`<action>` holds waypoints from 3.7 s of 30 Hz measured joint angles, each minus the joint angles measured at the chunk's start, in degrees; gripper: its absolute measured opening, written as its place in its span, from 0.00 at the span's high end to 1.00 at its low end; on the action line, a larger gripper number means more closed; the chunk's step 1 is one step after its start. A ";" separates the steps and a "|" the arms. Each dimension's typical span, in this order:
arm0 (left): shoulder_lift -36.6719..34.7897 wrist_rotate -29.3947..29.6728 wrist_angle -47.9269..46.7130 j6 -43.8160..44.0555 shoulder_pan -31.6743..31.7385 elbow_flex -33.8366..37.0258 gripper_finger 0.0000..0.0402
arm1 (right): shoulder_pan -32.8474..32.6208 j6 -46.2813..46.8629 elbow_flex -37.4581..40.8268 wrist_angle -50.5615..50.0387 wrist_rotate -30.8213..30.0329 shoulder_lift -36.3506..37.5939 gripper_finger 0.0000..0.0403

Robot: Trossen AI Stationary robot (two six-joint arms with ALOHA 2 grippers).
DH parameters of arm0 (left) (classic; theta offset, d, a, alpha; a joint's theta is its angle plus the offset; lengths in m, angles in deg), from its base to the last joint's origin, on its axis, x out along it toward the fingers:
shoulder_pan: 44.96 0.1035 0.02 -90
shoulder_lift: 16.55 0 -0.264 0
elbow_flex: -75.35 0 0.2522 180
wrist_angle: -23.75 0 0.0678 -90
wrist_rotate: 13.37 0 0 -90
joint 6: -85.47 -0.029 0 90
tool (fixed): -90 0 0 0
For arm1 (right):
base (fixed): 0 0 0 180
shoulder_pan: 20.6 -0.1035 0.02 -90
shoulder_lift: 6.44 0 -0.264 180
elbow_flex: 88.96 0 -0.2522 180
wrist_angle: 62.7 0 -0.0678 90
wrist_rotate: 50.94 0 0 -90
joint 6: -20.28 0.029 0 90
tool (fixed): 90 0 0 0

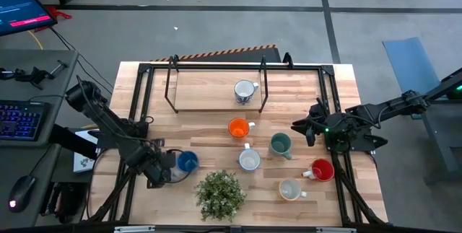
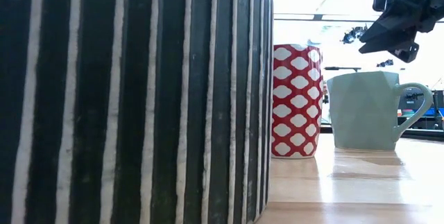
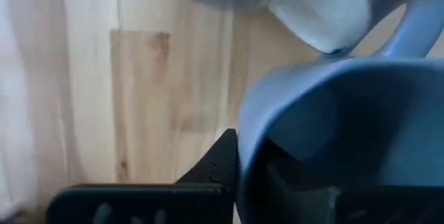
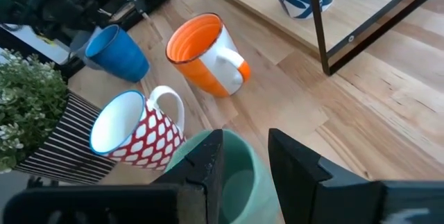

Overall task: Place coffee mugs
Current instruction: Put the purple mug on the shelf

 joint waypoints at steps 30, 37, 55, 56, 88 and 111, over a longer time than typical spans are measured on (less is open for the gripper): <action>-16.43 5.59 -16.09 -1.03 12.13 -19.53 0.99 | 0.00 -0.02 0.00 -4.03 -2.98 0.00 0.76; -13.83 10.02 -15.86 -18.15 32.10 -23.67 0.99 | 0.00 -0.02 0.00 -4.01 -3.28 0.00 0.76; 3.65 -1.74 1.79 -47.34 75.41 -23.91 0.99 | -0.02 0.00 0.00 -3.98 -2.57 0.02 0.76; 4.60 -2.10 2.17 -47.72 76.66 -23.91 0.99 | -0.01 0.00 0.00 -3.98 -2.57 0.02 0.76; 12.44 -2.34 4.13 -51.33 90.95 -23.78 0.98 | 0.00 -1.31 0.00 -3.98 -0.64 0.02 0.76; 13.41 -2.59 2.66 -51.36 90.58 -28.22 0.81 | -0.02 -1.29 0.00 -4.51 0.36 0.02 0.76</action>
